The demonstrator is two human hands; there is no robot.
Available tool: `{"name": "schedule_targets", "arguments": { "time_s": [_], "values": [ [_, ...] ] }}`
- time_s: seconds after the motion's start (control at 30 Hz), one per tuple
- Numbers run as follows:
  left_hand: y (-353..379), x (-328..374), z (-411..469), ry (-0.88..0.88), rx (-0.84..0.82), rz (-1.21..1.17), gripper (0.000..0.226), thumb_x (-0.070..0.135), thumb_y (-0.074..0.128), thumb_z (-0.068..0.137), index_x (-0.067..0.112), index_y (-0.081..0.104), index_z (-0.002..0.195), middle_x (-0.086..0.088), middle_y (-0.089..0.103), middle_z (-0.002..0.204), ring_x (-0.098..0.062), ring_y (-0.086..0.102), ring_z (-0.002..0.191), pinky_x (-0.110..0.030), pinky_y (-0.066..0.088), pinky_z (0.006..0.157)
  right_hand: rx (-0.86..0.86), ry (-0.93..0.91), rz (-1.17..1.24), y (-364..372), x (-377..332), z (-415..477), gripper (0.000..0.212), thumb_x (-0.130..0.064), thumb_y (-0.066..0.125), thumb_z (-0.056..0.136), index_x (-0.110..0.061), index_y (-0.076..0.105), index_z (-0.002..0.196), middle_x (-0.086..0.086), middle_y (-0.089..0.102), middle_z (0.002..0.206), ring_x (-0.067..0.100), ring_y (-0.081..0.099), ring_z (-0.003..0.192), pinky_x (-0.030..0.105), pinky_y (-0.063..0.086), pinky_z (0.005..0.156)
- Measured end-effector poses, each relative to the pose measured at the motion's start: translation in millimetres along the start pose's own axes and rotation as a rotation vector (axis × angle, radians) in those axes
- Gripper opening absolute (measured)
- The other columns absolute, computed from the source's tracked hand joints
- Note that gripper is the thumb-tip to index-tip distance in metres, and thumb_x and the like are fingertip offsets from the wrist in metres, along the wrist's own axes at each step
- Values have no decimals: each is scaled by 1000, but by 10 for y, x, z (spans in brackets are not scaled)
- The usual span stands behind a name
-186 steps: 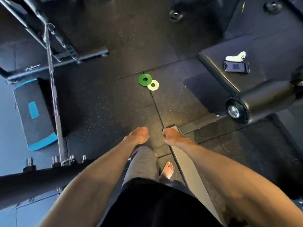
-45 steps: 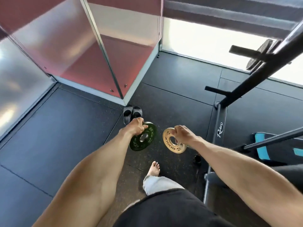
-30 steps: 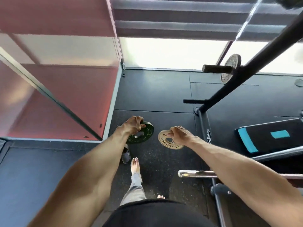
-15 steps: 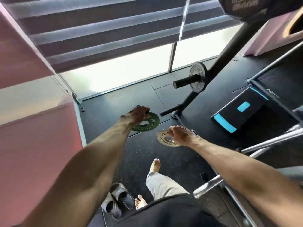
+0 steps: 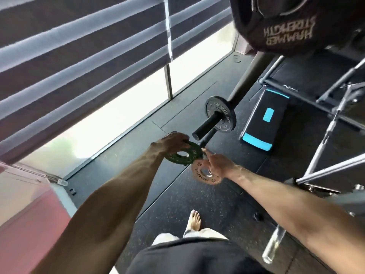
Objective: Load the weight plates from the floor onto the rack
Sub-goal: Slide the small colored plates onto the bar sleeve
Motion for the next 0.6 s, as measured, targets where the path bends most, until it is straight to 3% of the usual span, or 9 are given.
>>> {"name": "schedule_targets", "arguments": {
  "time_s": [0.07,0.2,0.33,0.5,0.6],
  "values": [
    [-43,65,115,90,-26,40,17,36,54,98,24,65,105,3,61,102,-15,57,96,-31,43,83,40,44,15,-21,50,84,52,-33,45,103,-18,23,148,11,67,108,6,57,64,26,53,63],
    [-221,57,449,187,-78,63,21,38,55,97,25,64,111,9,57,103,-11,52,98,-33,42,88,92,128,113,-169,-50,96,32,-26,42,105,-15,34,134,-5,56,82,-3,45,53,14,38,42],
    [-292,29,763,315,-177,174,28,40,57,96,20,67,113,2,61,109,-14,52,104,-39,42,98,174,211,190,-208,-115,159,31,-20,42,106,-17,34,136,-12,41,72,-1,45,45,8,38,39],
    [-400,38,1088,426,-269,214,25,37,61,95,18,71,106,-4,68,106,-20,63,99,-41,49,92,217,359,242,-92,-87,297,44,-24,40,106,-18,25,148,-9,49,72,2,44,50,13,34,36],
    [-474,117,1203,516,-308,278,27,36,63,94,15,72,108,-6,70,103,-23,66,94,-41,52,87,240,421,230,-34,-91,351,49,-24,46,104,-26,21,146,-1,65,89,8,58,57,20,46,42]
  ]
}}
Point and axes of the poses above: each hand's wrist, its own z-axis towards the middle knuckle, its own y-axis out of the palm, x = y × z, the point moved 3 cm from there along z, towards the middle knuckle
